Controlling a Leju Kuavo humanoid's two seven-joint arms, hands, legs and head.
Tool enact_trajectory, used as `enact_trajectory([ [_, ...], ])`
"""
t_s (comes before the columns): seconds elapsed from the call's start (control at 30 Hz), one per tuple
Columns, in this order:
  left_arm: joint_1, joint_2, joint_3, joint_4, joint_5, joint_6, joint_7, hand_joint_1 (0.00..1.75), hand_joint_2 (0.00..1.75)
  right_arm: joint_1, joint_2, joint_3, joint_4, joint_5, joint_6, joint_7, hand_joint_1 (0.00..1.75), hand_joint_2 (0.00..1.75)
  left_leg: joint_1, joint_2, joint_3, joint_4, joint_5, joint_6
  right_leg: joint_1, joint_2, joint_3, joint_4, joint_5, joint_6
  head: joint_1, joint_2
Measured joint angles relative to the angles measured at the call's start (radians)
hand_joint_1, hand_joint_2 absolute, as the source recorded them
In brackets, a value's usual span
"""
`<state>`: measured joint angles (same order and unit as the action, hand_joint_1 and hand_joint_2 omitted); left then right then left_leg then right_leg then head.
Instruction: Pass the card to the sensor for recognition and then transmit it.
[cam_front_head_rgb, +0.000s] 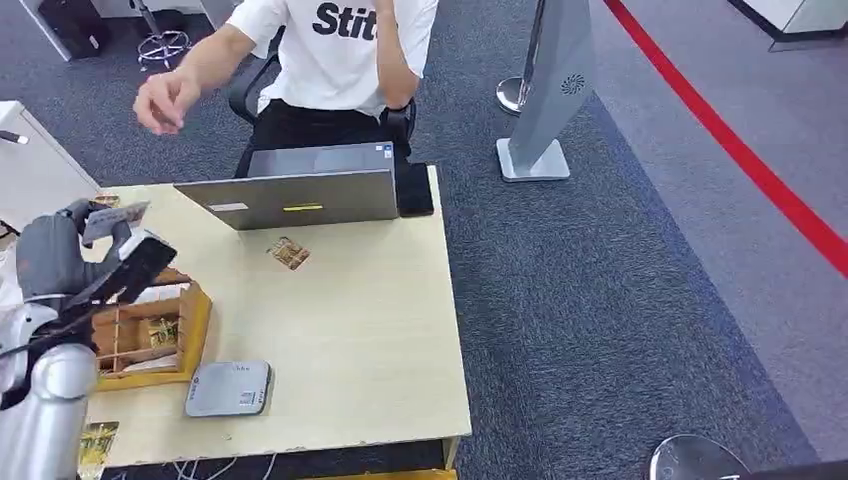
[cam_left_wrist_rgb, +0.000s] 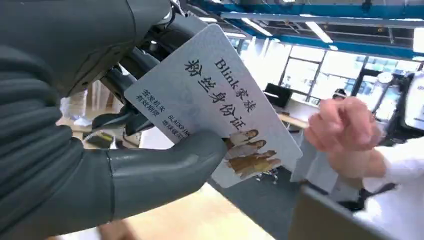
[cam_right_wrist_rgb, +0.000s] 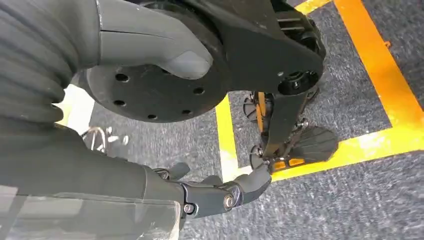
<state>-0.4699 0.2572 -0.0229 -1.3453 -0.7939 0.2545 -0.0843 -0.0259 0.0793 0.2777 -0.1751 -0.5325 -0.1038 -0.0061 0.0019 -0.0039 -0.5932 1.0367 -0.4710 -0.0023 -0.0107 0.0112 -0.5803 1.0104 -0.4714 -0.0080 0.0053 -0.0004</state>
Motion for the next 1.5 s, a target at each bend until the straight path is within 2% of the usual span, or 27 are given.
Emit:
enact_trajectory([
  [0.07,-0.067,0.016,-0.001,0.076,-0.016,0.008,0.011,1.75,1.75,0.000,-0.001,0.003,0.000,0.000,0.000,0.004,0.00,1.75,0.000,0.000,0.000,0.000,0.000,0.000,0.000,0.000,0.000,0.000,0.000,0.000,0.000,0.000],
  [0.17,-0.116,0.025,-0.002,0.152,-0.022,0.017,0.018,1.75,1.75,-0.001,-0.001,0.009,0.000,-0.001,-0.002,0.012,0.00,1.75,0.000,0.000,0.000,0.000,0.000,0.000,0.000,0.001,0.000,0.000,0.000,0.000,0.000,0.000],
  [0.2,-0.123,0.025,-0.002,0.164,-0.023,0.019,0.019,1.62,1.75,-0.001,-0.001,0.009,0.000,-0.002,-0.003,0.013,0.00,1.75,0.000,0.000,0.000,0.000,0.000,0.000,0.000,0.001,0.000,0.000,0.000,0.000,0.000,0.000],
  [0.23,-0.127,0.025,-0.003,0.173,-0.024,0.021,0.019,1.29,1.75,-0.001,-0.001,0.009,0.000,-0.002,-0.003,0.014,0.00,1.75,0.000,0.000,0.000,0.000,0.000,0.000,0.000,0.001,0.000,0.000,0.000,0.000,0.000,0.000],
  [0.27,-0.130,0.025,-0.003,0.180,-0.024,0.022,0.022,0.26,1.75,-0.001,-0.001,0.010,0.000,-0.002,-0.003,0.014,0.00,1.75,0.000,0.000,0.000,0.000,0.000,0.000,0.000,0.001,0.000,0.000,0.000,0.000,0.000,0.000],
  [0.3,-0.131,0.025,-0.004,0.184,-0.024,0.024,0.022,0.00,1.75,-0.001,-0.001,0.010,0.000,-0.002,-0.004,0.016,0.00,1.75,0.000,0.000,0.000,0.000,0.000,0.000,0.000,0.001,0.000,0.000,0.000,0.000,0.000,0.000],
  [0.67,-0.126,0.024,-0.004,0.186,0.050,0.062,-0.017,0.00,1.75,-0.001,-0.001,0.018,0.000,0.000,-0.004,0.020,0.00,1.75,0.000,0.000,-0.001,0.000,0.000,0.000,0.000,0.000,-0.001,0.000,0.000,0.000,0.000,0.000],
  [0.83,-0.102,0.024,-0.004,0.141,0.092,0.069,-0.054,0.00,1.75,-0.001,-0.001,0.018,0.000,-0.003,-0.007,0.020,0.00,1.75,0.000,0.000,-0.001,0.000,0.000,0.000,0.000,0.000,-0.001,0.000,0.000,0.000,0.000,0.000],
  [1.0,-0.033,0.025,-0.004,0.021,0.112,0.071,-0.089,0.00,1.75,0.000,-0.001,0.018,0.001,-0.010,-0.011,0.019,0.00,1.75,0.000,0.000,-0.001,0.000,0.000,0.000,0.000,0.000,-0.001,0.000,-0.001,0.000,0.000,0.000],
  [1.1,0.033,0.030,-0.004,-0.079,0.121,0.048,-0.108,0.00,1.75,0.002,-0.001,0.017,0.002,-0.024,-0.013,0.019,0.00,1.75,0.000,0.000,-0.001,0.000,-0.001,0.000,0.000,0.000,-0.001,0.000,-0.001,0.001,0.000,0.000],
  [1.27,0.159,0.079,-0.004,-0.239,0.106,-0.044,-0.135,0.00,1.75,0.007,-0.001,0.016,0.003,-0.036,-0.013,0.013,0.00,1.75,0.000,0.001,-0.001,0.000,-0.001,-0.001,0.000,0.001,-0.001,0.000,-0.001,0.001,0.000,0.000],
  [1.37,0.217,0.104,-0.004,-0.301,0.105,-0.063,-0.140,0.00,1.75,0.011,-0.001,0.016,0.004,-0.039,-0.013,0.012,0.00,1.75,0.000,0.000,-0.002,0.000,-0.001,-0.001,0.000,0.001,-0.002,0.000,-0.001,0.001,0.000,0.000],
  [1.5,0.246,0.125,-0.004,-0.343,0.103,-0.090,-0.143,0.00,1.75,0.011,-0.001,0.015,0.005,-0.039,-0.013,0.011,0.00,1.75,0.000,0.000,-0.002,0.000,-0.001,-0.001,0.000,0.000,-0.001,0.000,-0.001,0.001,0.000,0.000],
])
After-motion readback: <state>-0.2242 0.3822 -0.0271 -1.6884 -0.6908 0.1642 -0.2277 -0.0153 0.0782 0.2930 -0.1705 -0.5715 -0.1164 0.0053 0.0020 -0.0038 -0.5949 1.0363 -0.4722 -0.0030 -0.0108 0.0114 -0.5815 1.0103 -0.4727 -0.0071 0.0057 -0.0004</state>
